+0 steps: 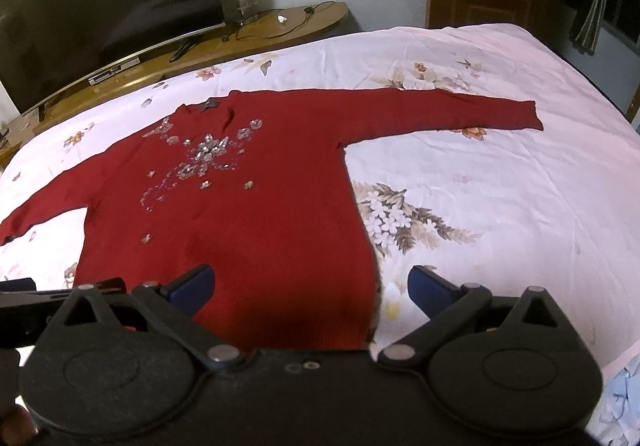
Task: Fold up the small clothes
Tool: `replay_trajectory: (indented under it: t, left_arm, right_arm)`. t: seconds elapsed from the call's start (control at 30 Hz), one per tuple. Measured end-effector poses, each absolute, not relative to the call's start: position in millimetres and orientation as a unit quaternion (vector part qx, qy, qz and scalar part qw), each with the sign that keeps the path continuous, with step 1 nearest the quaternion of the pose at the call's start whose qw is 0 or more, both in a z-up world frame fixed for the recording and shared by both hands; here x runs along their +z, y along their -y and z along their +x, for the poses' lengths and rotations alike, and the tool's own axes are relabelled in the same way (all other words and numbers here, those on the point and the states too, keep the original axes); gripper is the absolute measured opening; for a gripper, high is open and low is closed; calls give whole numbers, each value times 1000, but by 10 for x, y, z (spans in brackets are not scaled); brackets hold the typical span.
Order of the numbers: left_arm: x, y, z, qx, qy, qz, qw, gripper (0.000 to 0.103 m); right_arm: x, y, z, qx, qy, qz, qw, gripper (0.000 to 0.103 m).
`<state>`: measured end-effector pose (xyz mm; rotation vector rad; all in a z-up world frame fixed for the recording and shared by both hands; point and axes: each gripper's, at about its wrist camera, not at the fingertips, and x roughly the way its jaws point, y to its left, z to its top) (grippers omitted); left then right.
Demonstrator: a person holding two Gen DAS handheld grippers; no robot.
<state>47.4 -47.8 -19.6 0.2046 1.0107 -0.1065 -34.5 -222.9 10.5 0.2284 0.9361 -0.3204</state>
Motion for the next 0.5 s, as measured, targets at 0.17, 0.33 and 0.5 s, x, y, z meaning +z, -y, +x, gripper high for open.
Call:
replay_trajectory:
  t: [0.17,0.33,0.5]
  left_arm:
    - [-263,576,624,-47,-485,97,868,103]
    - [-357,697,782,-42,-488,99,866,103]
    - [-466,836,952,-36,-485,105,868,103]
  right_arm:
    - [52,2357,-226,-157,-444,113,875,102]
    - [-33,2529,-99,-165,-438,116,876,103]
    - [-128,2766,28,-178,-430,125,876,103]
